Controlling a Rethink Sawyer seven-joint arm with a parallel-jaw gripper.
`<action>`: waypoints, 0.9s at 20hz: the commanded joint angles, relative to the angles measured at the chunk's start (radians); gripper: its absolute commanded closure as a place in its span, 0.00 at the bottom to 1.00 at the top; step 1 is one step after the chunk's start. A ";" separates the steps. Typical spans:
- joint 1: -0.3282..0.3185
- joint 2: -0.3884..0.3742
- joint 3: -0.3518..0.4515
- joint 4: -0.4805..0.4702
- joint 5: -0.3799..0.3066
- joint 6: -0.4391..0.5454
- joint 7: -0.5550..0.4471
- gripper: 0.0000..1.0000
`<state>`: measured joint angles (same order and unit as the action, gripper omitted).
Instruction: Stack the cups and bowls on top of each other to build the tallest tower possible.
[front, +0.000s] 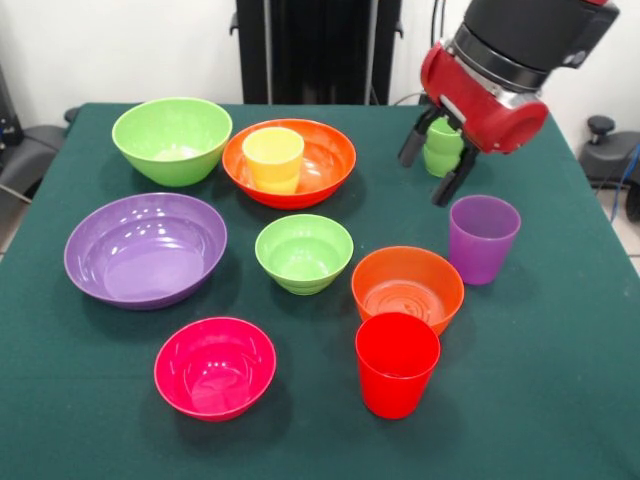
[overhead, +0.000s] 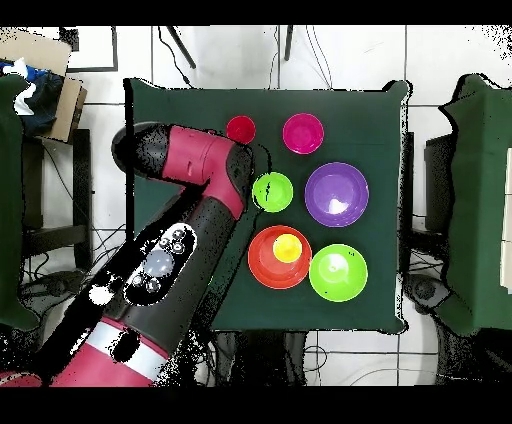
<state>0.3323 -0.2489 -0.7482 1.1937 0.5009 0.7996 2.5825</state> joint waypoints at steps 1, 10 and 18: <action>0.027 -0.030 0.102 0.203 -0.038 -0.061 0.138 0.00; 0.025 -0.037 0.104 0.211 -0.029 -0.054 0.140 0.00; 0.010 -0.010 0.092 0.121 -0.013 -0.008 0.170 0.00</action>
<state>0.3460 -0.3007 -0.7482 1.3459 0.5013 0.7815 2.5825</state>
